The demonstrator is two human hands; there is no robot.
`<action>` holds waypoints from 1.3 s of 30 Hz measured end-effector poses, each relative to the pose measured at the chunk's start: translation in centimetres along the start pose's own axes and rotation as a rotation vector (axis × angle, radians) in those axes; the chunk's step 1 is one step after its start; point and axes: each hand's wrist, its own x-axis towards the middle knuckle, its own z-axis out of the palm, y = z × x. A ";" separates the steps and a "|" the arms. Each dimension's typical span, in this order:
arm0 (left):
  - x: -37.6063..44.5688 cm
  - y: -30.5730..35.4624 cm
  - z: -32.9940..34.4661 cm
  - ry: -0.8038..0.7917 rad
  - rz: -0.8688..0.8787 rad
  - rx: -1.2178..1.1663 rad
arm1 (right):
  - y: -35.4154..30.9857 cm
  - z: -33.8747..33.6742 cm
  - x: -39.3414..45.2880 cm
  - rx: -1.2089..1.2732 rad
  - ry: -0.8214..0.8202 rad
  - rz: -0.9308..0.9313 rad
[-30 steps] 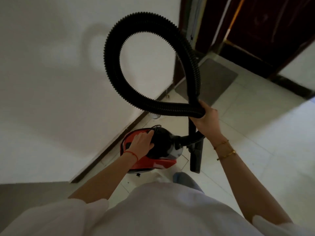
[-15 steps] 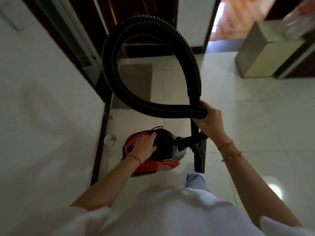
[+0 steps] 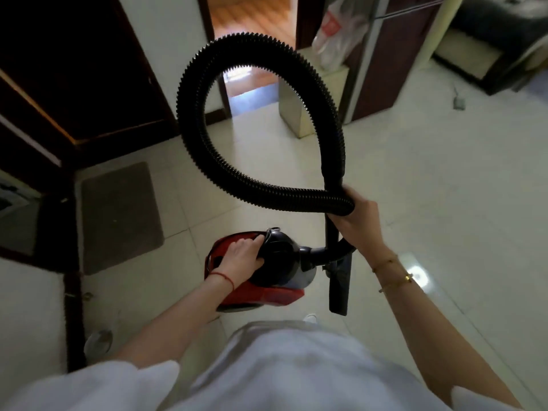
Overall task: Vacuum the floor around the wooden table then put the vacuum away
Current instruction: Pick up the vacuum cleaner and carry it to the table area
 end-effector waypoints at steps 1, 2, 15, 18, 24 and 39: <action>1.7 1.4 0.0 -0.009 0.030 0.003 | 1.2 -1.4 0.7 -0.009 0.019 0.005; 3.3 2.8 0.0 -0.018 0.058 0.006 | 2.4 -2.7 1.4 -0.020 0.037 0.014; 22.7 20.0 -0.9 -0.062 0.425 0.046 | 15.2 -17.0 8.2 -0.139 0.340 0.209; 27.9 23.7 -0.4 -0.099 0.499 0.054 | 19.1 -19.4 10.0 -0.161 0.398 0.289; 39.3 32.0 -0.5 -0.184 0.628 0.109 | 26.8 -24.5 15.9 -0.196 0.486 0.381; 63.6 53.5 -2.9 -0.251 0.870 0.240 | 42.7 -39.6 30.3 -0.272 0.680 0.493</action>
